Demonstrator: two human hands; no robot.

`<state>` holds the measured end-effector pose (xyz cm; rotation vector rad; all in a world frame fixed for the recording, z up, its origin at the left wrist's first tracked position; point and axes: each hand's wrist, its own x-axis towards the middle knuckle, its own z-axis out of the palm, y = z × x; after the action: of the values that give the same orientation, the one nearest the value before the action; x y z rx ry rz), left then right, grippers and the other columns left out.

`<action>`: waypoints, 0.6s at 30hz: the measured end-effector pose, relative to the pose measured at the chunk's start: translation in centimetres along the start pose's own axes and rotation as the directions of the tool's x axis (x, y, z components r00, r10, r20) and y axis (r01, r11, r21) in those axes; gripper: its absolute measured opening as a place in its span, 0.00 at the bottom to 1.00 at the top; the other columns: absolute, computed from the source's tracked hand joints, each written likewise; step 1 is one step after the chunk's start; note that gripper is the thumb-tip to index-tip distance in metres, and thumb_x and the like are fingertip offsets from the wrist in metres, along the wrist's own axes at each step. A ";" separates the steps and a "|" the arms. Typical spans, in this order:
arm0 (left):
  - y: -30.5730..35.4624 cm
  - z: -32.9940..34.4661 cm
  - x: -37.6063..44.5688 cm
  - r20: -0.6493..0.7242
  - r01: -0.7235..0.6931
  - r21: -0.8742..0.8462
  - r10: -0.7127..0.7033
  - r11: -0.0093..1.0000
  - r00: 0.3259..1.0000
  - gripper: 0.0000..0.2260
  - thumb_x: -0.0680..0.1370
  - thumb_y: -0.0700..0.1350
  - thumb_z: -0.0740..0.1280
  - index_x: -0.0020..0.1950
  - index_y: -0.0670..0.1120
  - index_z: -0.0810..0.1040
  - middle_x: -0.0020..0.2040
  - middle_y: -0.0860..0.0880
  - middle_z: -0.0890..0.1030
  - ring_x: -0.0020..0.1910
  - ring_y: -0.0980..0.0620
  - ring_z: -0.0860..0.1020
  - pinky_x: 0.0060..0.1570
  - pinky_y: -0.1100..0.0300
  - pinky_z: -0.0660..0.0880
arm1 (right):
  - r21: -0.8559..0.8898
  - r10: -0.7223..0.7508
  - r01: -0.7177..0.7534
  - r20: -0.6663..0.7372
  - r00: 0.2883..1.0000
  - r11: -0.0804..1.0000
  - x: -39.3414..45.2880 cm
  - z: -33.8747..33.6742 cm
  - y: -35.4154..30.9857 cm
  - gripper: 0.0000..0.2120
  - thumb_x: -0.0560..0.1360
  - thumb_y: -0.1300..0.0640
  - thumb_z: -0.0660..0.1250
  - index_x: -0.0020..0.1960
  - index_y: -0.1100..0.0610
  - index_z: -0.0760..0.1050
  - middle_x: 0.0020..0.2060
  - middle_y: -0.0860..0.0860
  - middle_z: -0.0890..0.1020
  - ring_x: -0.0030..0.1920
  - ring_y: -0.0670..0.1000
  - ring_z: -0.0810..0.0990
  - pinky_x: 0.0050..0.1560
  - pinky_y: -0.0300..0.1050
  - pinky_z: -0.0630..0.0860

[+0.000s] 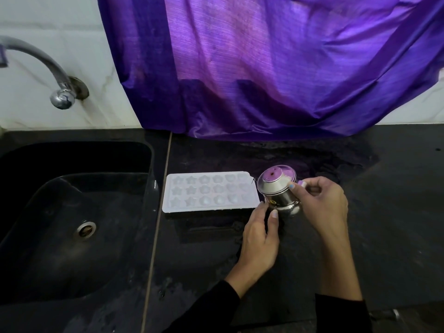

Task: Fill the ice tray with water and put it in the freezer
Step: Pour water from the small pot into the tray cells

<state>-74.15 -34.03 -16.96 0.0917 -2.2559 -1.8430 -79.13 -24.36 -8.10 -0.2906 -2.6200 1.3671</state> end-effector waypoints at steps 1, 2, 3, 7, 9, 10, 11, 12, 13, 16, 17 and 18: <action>0.0 -0.2 0.0 -0.010 0.004 -0.004 -0.004 1.000 1.000 0.16 0.82 0.49 0.55 0.68 0.50 0.72 0.62 0.55 0.77 0.61 0.64 0.73 0.63 0.62 0.69 | 0.017 0.000 0.000 0.000 1.000 1.000 0.0 0.0 0.0 0.08 0.71 0.50 0.74 0.42 0.52 0.77 0.39 0.48 0.82 0.44 0.51 0.81 0.45 0.46 0.74; 0.0 -0.3 0.1 -0.018 0.007 -0.005 -0.007 1.000 1.000 0.16 0.82 0.49 0.56 0.68 0.49 0.72 0.62 0.55 0.77 0.61 0.64 0.73 0.63 0.62 0.70 | 0.036 -0.002 0.002 0.002 1.000 0.999 0.1 0.0 0.0 0.08 0.71 0.50 0.74 0.41 0.52 0.77 0.38 0.47 0.82 0.43 0.51 0.81 0.45 0.46 0.76; 0.1 -0.4 0.1 -0.025 0.005 -0.004 -0.005 1.000 1.000 0.16 0.82 0.49 0.56 0.68 0.49 0.73 0.62 0.55 0.77 0.62 0.64 0.73 0.64 0.62 0.70 | 0.058 -0.004 0.004 0.004 1.000 0.998 0.1 0.1 0.1 0.08 0.71 0.50 0.74 0.41 0.52 0.77 0.37 0.48 0.82 0.43 0.52 0.82 0.46 0.48 0.77; 0.2 -0.8 0.2 -0.055 -0.002 -0.017 0.001 1.000 0.998 0.16 0.82 0.48 0.56 0.69 0.48 0.72 0.64 0.56 0.76 0.64 0.65 0.71 0.65 0.65 0.68 | 0.128 0.005 -0.005 0.003 1.000 0.992 0.0 0.3 0.0 0.08 0.70 0.50 0.75 0.40 0.52 0.77 0.37 0.49 0.83 0.41 0.52 0.83 0.48 0.57 0.81; 0.3 -1.1 0.2 -0.067 -0.003 -0.017 0.002 1.000 0.998 0.17 0.82 0.49 0.56 0.69 0.48 0.72 0.65 0.56 0.76 0.64 0.65 0.71 0.65 0.65 0.67 | 0.150 0.000 0.000 -0.002 1.000 0.989 -0.1 0.4 -0.2 0.08 0.70 0.51 0.75 0.40 0.51 0.77 0.36 0.49 0.83 0.40 0.52 0.83 0.48 0.57 0.81; 0.4 -1.2 0.2 -0.065 -0.003 -0.018 0.002 1.000 0.998 0.17 0.82 0.49 0.56 0.69 0.48 0.71 0.65 0.56 0.76 0.64 0.66 0.71 0.65 0.66 0.67 | 0.154 -0.002 0.003 -0.004 1.000 0.988 -0.1 0.5 -0.3 0.08 0.70 0.51 0.75 0.40 0.51 0.77 0.36 0.49 0.83 0.40 0.52 0.83 0.47 0.57 0.81; 0.4 -1.4 0.2 -0.062 0.002 -0.021 -0.003 1.000 0.998 0.17 0.82 0.48 0.56 0.70 0.49 0.71 0.66 0.57 0.75 0.65 0.67 0.70 0.66 0.67 0.66 | 0.154 -0.005 0.006 -0.005 1.000 0.988 -0.1 0.6 -0.4 0.08 0.70 0.51 0.75 0.40 0.52 0.77 0.36 0.49 0.83 0.40 0.52 0.83 0.47 0.56 0.81; 0.4 -1.5 0.2 -0.053 0.008 -0.023 -0.010 1.000 0.999 0.17 0.83 0.48 0.56 0.71 0.49 0.70 0.67 0.58 0.73 0.65 0.68 0.69 0.66 0.68 0.65 | 0.152 -0.008 0.008 -0.004 1.000 0.988 -0.2 0.7 -0.5 0.08 0.70 0.51 0.75 0.40 0.52 0.77 0.36 0.49 0.83 0.40 0.52 0.83 0.47 0.55 0.81; 0.5 -1.7 0.2 -0.045 0.011 -0.024 -0.012 1.000 0.999 0.17 0.83 0.48 0.56 0.72 0.50 0.69 0.67 0.58 0.72 0.66 0.68 0.68 0.66 0.69 0.64 | 0.147 -0.010 0.010 -0.002 1.000 0.989 -0.2 0.8 -0.5 0.08 0.70 0.51 0.75 0.41 0.52 0.77 0.36 0.49 0.83 0.40 0.52 0.83 0.46 0.54 0.81; 0.6 -2.0 0.2 -0.021 -0.003 -0.023 0.002 1.000 1.000 0.17 0.83 0.48 0.55 0.72 0.50 0.68 0.67 0.57 0.74 0.66 0.67 0.69 0.66 0.69 0.65 | 0.108 -0.017 0.017 -0.003 1.000 0.994 -0.3 1.1 -0.8 0.08 0.70 0.51 0.75 0.40 0.52 0.78 0.37 0.48 0.83 0.41 0.52 0.83 0.46 0.52 0.80; 0.6 -2.1 0.2 -0.020 -0.007 -0.022 0.007 1.000 1.000 0.17 0.83 0.48 0.55 0.72 0.50 0.69 0.66 0.57 0.75 0.65 0.66 0.70 0.65 0.69 0.66 | 0.093 -0.018 0.018 -0.005 1.000 0.995 -0.3 1.2 -0.9 0.08 0.70 0.51 0.75 0.40 0.52 0.77 0.37 0.47 0.83 0.41 0.51 0.83 0.46 0.51 0.79; 0.6 -2.1 0.2 -0.021 -0.009 -0.023 0.009 1.000 1.000 0.17 0.83 0.48 0.55 0.71 0.51 0.69 0.65 0.56 0.76 0.64 0.65 0.71 0.64 0.68 0.67 | 0.082 -0.018 0.019 -0.006 1.000 0.996 -0.3 1.3 -0.9 0.08 0.70 0.51 0.75 0.39 0.52 0.77 0.37 0.47 0.83 0.42 0.51 0.82 0.47 0.51 0.79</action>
<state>-73.88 -36.00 -15.99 0.0960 -2.2177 -1.8542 -79.19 -26.00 -8.07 -0.2574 -2.5485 1.4610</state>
